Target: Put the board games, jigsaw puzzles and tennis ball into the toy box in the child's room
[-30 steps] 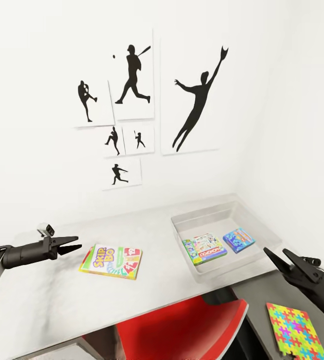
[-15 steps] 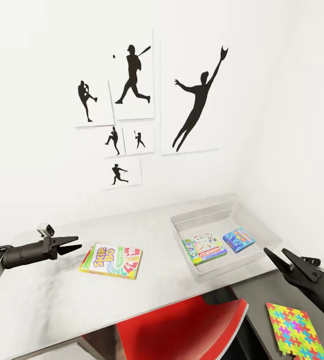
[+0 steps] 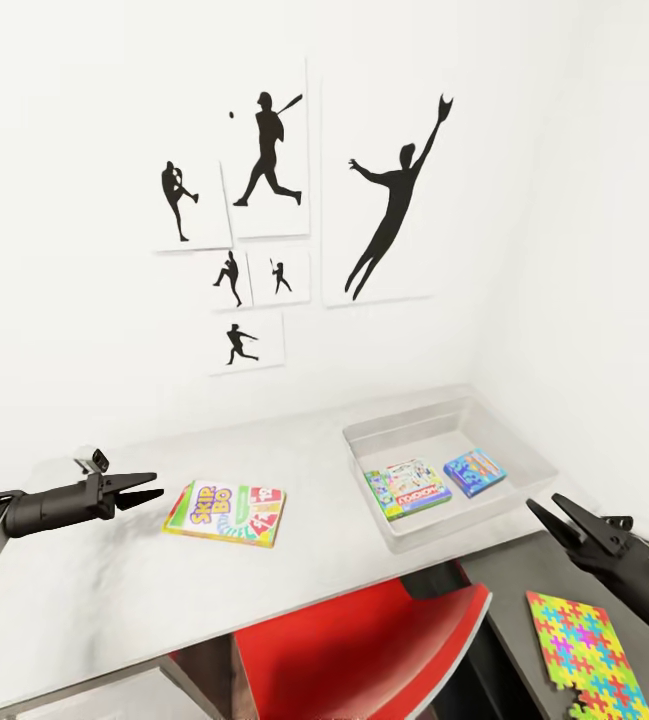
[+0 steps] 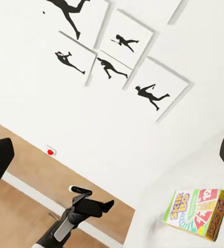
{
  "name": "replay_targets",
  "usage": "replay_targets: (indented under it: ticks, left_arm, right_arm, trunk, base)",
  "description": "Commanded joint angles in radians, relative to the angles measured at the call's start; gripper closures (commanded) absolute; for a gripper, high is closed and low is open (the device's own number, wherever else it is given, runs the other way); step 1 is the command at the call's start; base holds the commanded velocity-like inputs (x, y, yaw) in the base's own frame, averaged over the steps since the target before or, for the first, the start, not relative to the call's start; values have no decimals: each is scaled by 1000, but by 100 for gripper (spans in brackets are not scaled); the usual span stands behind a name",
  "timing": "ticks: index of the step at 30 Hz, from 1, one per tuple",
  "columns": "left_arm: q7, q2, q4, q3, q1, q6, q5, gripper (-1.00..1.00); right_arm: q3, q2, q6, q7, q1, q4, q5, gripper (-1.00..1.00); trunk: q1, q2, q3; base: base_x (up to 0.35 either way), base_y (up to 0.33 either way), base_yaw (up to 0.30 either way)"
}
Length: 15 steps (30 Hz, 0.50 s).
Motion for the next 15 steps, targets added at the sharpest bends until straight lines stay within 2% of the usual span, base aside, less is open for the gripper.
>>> replay_targets:
  ticks: [1, 7, 15]
  left_arm:
    - [-4, 1, 0, 0, -1, 11, 0, -100]
    - [-4, 0, 0, 0, -1, 11, 0, -100]
    - [-4, 6, 0, -1, -1, 11, 0, -100]
  right_arm:
    - [0, -4, 12, -4, -1, 0, -2, -100]
    - [-4, 0, 29, -6, -1, 0, -7, -100]
    - [-28, 5, 24, 24, 0, 0, -11, -100]
  trunk:
    - [0, -2, -2]
    - [0, -2, -2]
    - [0, -2, -2]
  base:
    - [-29, 0, 0]
    - [-14, 0, 0]
    - [-2, 0, 0]
